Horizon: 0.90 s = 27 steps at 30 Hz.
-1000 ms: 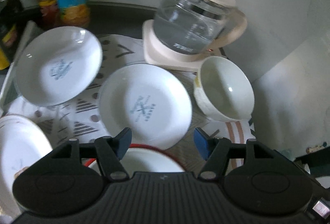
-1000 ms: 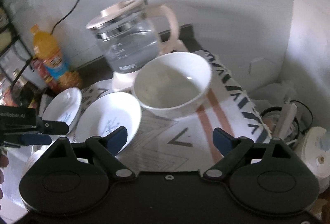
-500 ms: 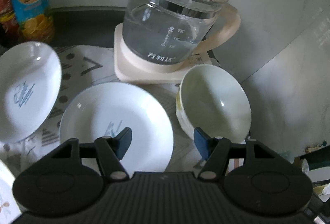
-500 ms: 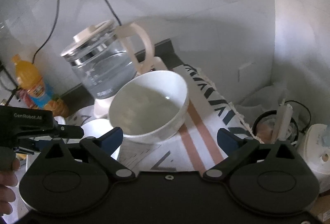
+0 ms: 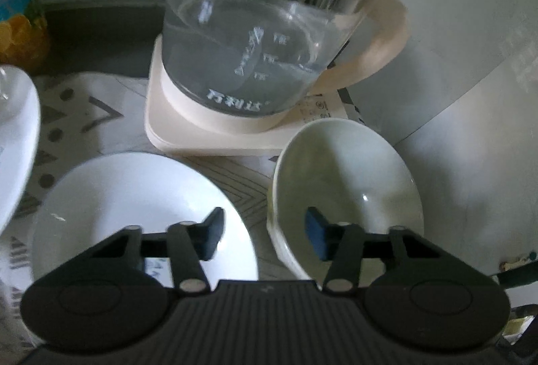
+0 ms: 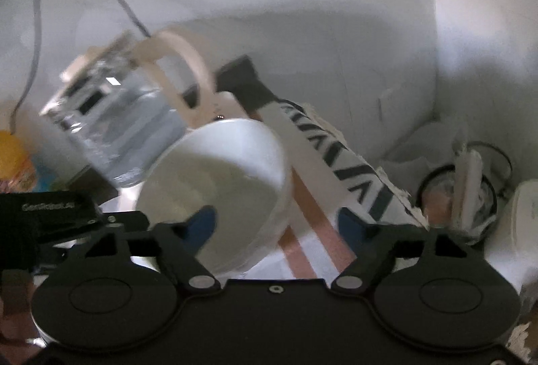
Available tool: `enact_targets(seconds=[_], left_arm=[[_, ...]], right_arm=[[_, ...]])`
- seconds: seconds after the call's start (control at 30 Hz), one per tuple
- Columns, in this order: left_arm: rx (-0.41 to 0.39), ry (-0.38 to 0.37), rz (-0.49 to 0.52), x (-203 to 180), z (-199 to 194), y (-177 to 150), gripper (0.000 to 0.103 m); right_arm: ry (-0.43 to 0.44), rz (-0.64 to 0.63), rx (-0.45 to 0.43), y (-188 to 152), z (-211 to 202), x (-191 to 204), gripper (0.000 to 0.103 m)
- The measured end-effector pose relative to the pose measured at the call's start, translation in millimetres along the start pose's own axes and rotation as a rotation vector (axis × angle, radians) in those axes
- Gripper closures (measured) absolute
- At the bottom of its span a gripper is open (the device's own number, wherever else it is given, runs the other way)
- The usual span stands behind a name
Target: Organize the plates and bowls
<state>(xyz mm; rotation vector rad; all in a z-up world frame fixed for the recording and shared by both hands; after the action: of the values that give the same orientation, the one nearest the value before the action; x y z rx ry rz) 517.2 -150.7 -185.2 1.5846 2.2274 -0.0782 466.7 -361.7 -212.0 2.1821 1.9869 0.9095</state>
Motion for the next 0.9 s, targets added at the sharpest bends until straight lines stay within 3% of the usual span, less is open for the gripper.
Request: enact_targets(seconds=[0.07, 0.17, 0.23, 0.33, 0.7, 0.9], left_arm=[[0.023, -0.013, -0.023, 0.3, 9.6, 1.5, 0.07], [0.012, 0.029, -0.028, -0.3, 13.2, 1.4, 0.08], [0.028, -0.006, -0.035, -1.4, 9.7, 1.7, 0.095], [0.038, -0.003, -0.048, -1.0, 4.9, -2.3, 0.095], [0.024, -0.011, -0.052, -10.9, -33.1, -38.3, 0.095], [-0.021, -0.025, -0.039, -15.6, -65.4, -51.2, 0.095]], right_arm=[[0.013, 0.031, 0.02, 1.2, 7.9, -2.6, 0.047], [0.043, 0.059, 0.046, 1.9, 17.4, -2.5, 0.063], [0.074, 0.06, 0.056, 1.7, 19.8, 1.4, 0.076], [0.034, 0.023, 0.056, -0.4, 15.8, 10.3, 0.077], [0.046, -0.002, 0.046, -14.9, -26.9, 10.7, 0.077], [0.06, -0.023, 0.035, -25.0, -53.1, 12.9, 0.077]])
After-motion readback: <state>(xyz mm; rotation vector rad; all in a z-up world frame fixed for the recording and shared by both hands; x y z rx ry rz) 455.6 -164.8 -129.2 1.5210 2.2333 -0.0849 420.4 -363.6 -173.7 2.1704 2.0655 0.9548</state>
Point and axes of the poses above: each gripper's, at about its wrist camera, not at the fingertips, and z roughly the way its jaws point, x to its left, y to its top, the point moved 4 cm from there along z, roughly the way its jaws point, and after that the axes turned 15 degrees about x, right-handed, at the moved point
